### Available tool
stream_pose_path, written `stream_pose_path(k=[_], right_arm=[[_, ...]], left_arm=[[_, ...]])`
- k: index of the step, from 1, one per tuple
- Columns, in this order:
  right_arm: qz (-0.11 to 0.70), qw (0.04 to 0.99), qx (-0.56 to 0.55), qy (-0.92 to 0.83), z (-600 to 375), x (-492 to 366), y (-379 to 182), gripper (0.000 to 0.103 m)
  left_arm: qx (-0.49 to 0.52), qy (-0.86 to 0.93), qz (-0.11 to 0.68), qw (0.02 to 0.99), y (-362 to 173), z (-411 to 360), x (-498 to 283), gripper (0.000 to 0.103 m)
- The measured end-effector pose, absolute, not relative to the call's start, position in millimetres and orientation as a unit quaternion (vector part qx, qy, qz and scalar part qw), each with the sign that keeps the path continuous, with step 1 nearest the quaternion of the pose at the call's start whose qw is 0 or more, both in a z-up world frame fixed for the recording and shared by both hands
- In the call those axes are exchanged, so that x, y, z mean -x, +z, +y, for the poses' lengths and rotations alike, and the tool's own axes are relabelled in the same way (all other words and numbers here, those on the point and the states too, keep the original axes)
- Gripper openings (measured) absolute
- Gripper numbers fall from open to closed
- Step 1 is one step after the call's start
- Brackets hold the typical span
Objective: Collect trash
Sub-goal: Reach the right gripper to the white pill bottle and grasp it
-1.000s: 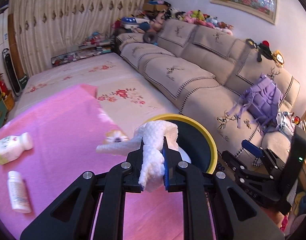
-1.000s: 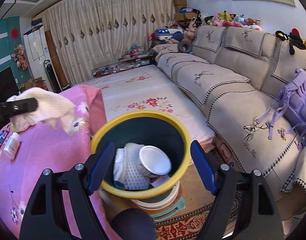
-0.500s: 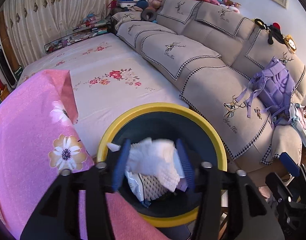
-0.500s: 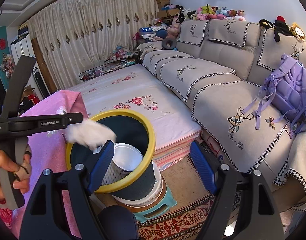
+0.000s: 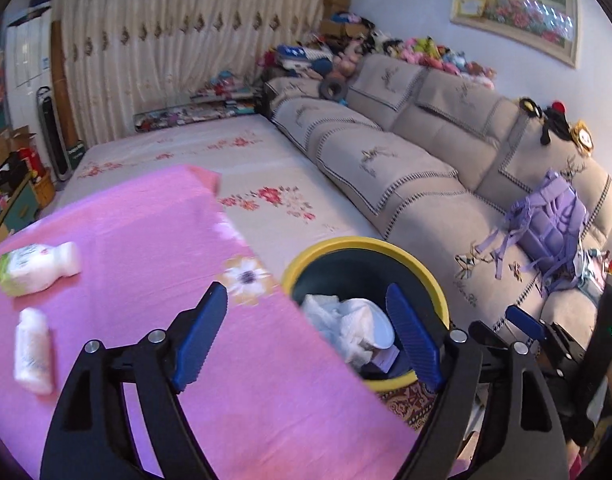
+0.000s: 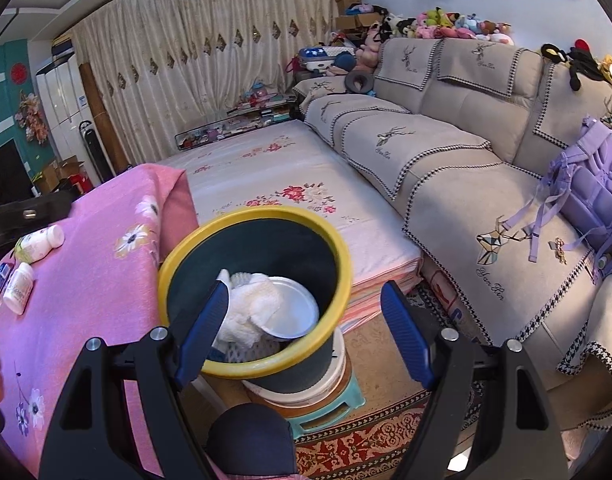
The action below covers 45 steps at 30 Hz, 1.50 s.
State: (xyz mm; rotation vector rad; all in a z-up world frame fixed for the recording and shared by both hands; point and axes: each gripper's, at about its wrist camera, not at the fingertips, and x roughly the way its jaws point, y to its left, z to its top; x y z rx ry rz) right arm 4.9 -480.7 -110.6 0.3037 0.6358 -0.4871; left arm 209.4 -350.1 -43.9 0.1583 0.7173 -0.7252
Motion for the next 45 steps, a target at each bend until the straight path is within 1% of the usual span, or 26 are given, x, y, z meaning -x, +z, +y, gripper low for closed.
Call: stream_pose_path(k=[8,15,22,26,32,38,45], right_arm=[[0.322,0.923,-0.131,-0.166,-423,-44,-108,0.074],[0.332,0.933,-0.106,-0.084,-346,-85,-99,0.074],[0.334,0.938,-0.095,-0.002,-260,-123,-94,0.074],[0.342,0.934,-0.091,0.040,-214,-146,-94,0.074],[0.356,0.930,-0.072,0.060,-157,-180,-100,0.074],[0.379,0.922,-0.066,0.045,-136,-209,-110,0.074],[0.417,0.904,-0.086,0.042,-126,-243,-123,0.074]], left_arm=[[-0.062,-0.239,0.307,0.919,-29,-211,-184,0.088],[-0.010,-0.150,0.304,0.941,-35,-89,-167,0.089],[0.030,-0.092,0.311,0.946,-49,-6,-166,0.089],[0.034,-0.076,0.300,0.950,-49,16,-164,0.089],[0.048,-0.084,0.307,0.947,-54,24,-165,0.089],[0.055,-0.095,0.310,0.944,-58,21,-165,0.090],[0.063,-0.102,0.309,0.944,-60,23,-165,0.090]])
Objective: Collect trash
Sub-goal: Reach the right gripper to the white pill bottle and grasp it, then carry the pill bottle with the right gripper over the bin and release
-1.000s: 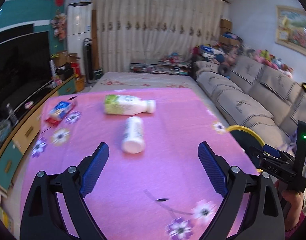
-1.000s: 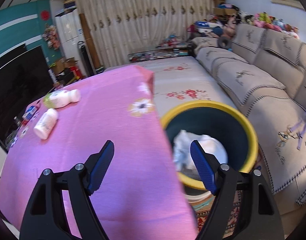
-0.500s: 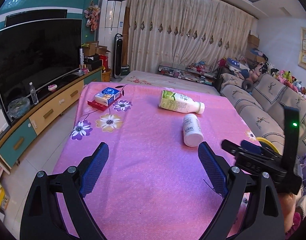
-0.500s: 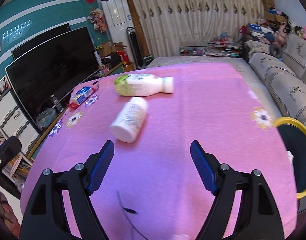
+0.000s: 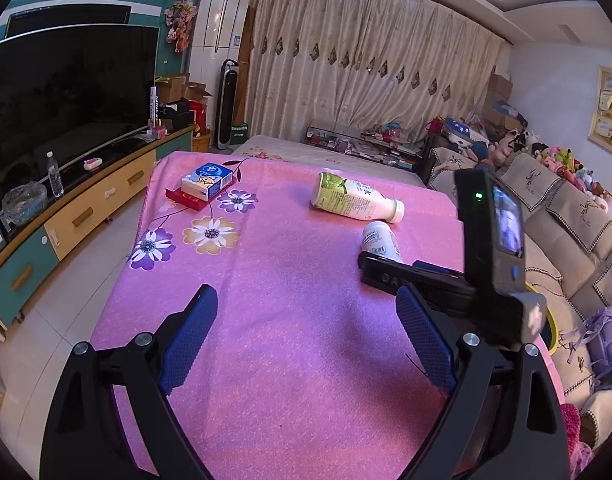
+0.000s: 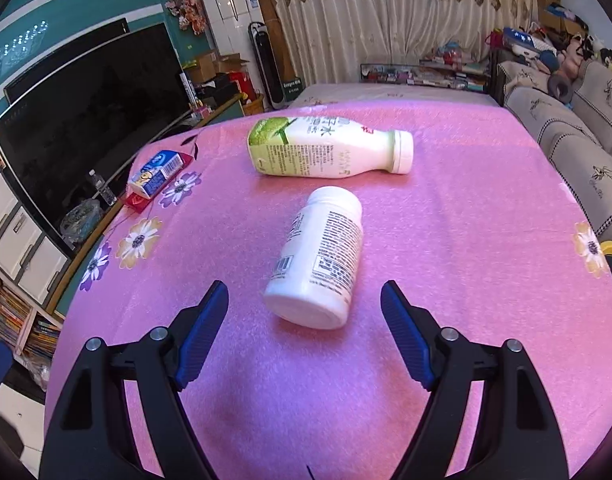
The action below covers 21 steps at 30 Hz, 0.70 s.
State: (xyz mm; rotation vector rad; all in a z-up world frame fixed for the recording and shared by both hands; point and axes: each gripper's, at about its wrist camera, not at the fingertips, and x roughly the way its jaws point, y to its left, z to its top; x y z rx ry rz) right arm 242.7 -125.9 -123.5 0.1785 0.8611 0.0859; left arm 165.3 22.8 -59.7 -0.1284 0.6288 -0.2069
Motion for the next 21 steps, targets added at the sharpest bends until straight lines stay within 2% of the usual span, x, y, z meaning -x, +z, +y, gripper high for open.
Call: stream_pose_path(k=[8,10,11,12,21], right_arm=[[0.422,0.904,-0.067,0.019,-119,-250,-134,0.073],[0.421,0.905,-0.063,0.019,-119,-251,-134,0.063],[0.420,0.905,-0.062,0.019,-119,-251,-134,0.052],[0.418,0.906,-0.062,0.022,-119,-250,-134,0.050],[0.372,0.923,-0.080,0.052,-148,-212,-98,0.048]], left_arm=[[0.070,-0.101,0.312,0.942,-65,27,-167,0.090],[0.071,-0.101,0.312,0.942,-66,26,-166,0.090],[0.071,-0.101,0.312,0.942,-66,26,-166,0.089],[0.070,-0.101,0.312,0.942,-66,26,-166,0.089],[0.069,-0.098,0.310,0.943,-67,26,-163,0.089]])
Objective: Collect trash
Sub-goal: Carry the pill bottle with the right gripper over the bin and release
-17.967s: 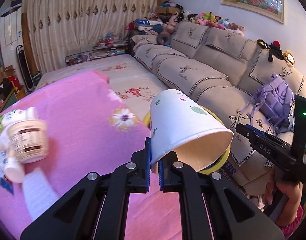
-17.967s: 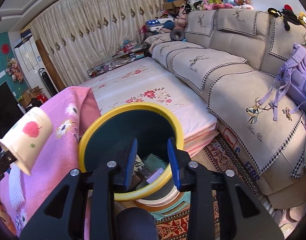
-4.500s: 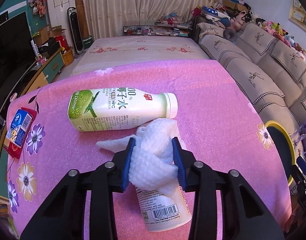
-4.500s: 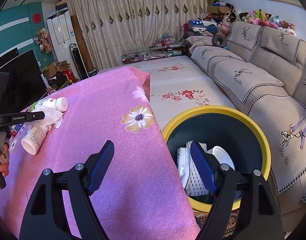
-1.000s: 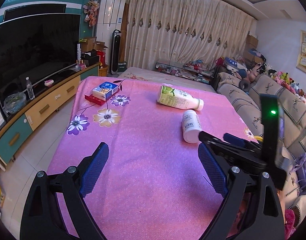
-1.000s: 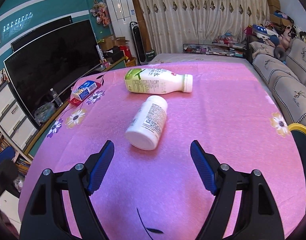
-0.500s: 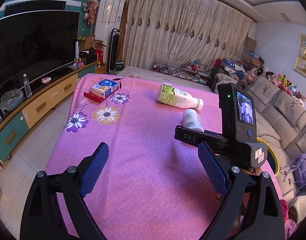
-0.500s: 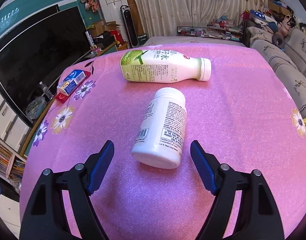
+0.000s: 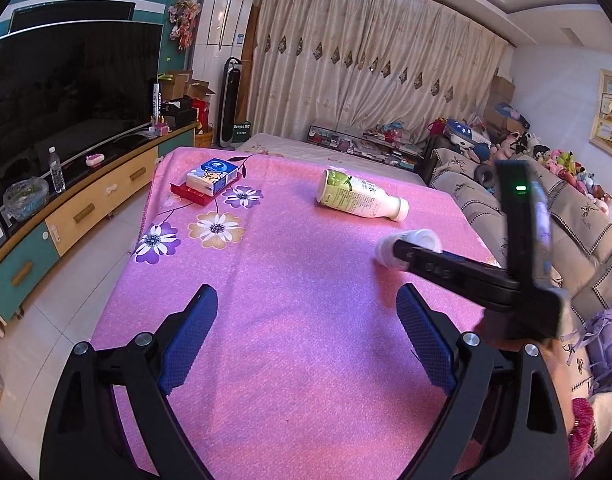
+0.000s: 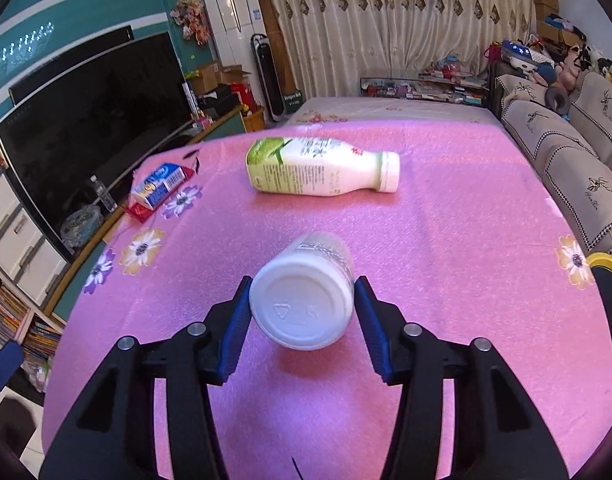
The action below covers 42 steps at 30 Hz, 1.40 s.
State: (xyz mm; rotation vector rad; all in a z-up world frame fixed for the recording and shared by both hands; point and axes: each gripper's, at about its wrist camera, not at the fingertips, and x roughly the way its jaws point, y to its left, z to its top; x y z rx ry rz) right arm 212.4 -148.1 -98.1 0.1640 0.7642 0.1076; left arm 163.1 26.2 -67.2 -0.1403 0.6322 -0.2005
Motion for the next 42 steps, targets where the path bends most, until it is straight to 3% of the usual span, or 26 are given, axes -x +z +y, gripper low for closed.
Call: stream_pose_path(k=[20,30,42], right_arm=[[0.346,0.927,-0.143,0.033,-264,-133,-76,0.046],[0.308,0.935,-0.154,-0.085,-365,-124,-63,0.046],[0.342,0.901,-0.172,-0.206,-461,-143,-107,0.047]], left_arm=[[0.033,-0.129,0.329,0.935,-77,-28,-173,0.089],[0.011,-0.145,0.340,0.929,-79,-63,-182,0.090],[-0.013,-0.158,0.353,0.922,-85,-96,-193,0.090]])
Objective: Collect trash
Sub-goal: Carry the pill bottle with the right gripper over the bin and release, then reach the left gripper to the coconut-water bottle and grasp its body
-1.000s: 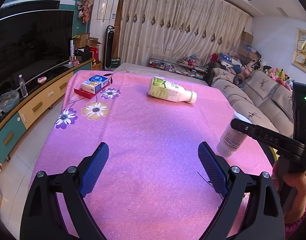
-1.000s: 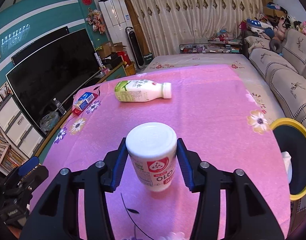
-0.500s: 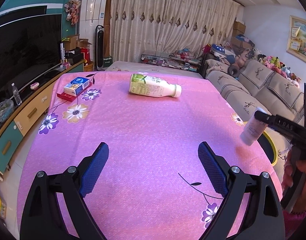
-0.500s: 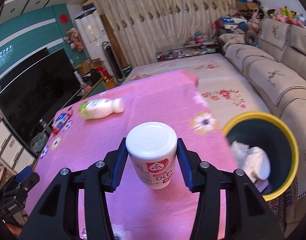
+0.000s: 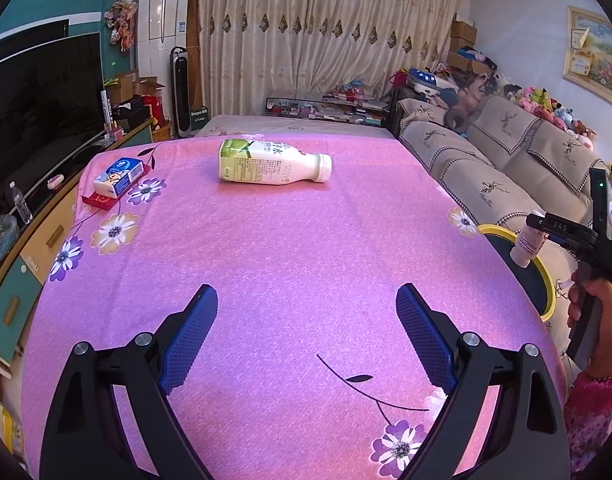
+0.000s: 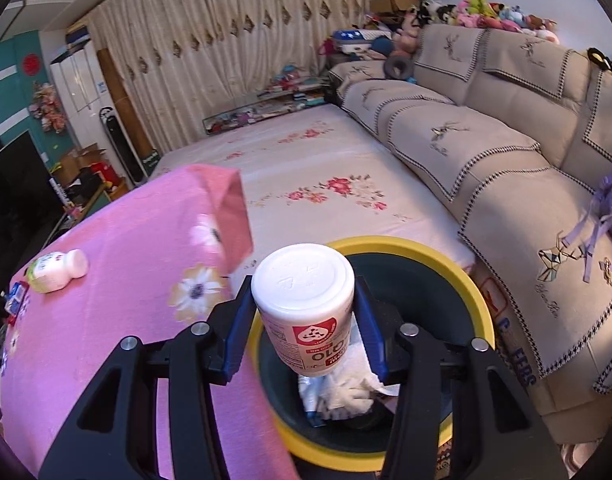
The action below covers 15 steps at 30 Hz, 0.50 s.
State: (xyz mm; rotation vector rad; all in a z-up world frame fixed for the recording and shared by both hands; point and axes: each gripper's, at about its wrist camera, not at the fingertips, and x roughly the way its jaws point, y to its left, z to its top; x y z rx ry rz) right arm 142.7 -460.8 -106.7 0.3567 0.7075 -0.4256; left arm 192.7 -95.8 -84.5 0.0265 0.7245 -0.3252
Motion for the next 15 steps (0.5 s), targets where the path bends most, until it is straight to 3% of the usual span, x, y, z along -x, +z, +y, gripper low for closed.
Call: stream_pose_path(k=[2,3,5,15], right_arm=[[0.346,0.897,-0.174,-0.213,-467,-144,-112,0.049],[0.347,0.896,-0.174,-0.218,-469,-144,-113,0.059],[0.340,0.896,-0.168,-0.231,-468,-141,-112,0.068],[0.279,0.934,-0.163,-0.153,-394,-124,-94,0.072]], left_arm=[[-0.015,-0.160,0.355,0.921,-85,-100,-194,0.090],[-0.017,-0.161,0.356,0.920,-86,-101,-195,0.089],[-0.017,-0.163,0.358,0.919,-87,-103,-197,0.090],[-0.022,-0.179,0.359,0.916,-85,-101,-236,0.090]])
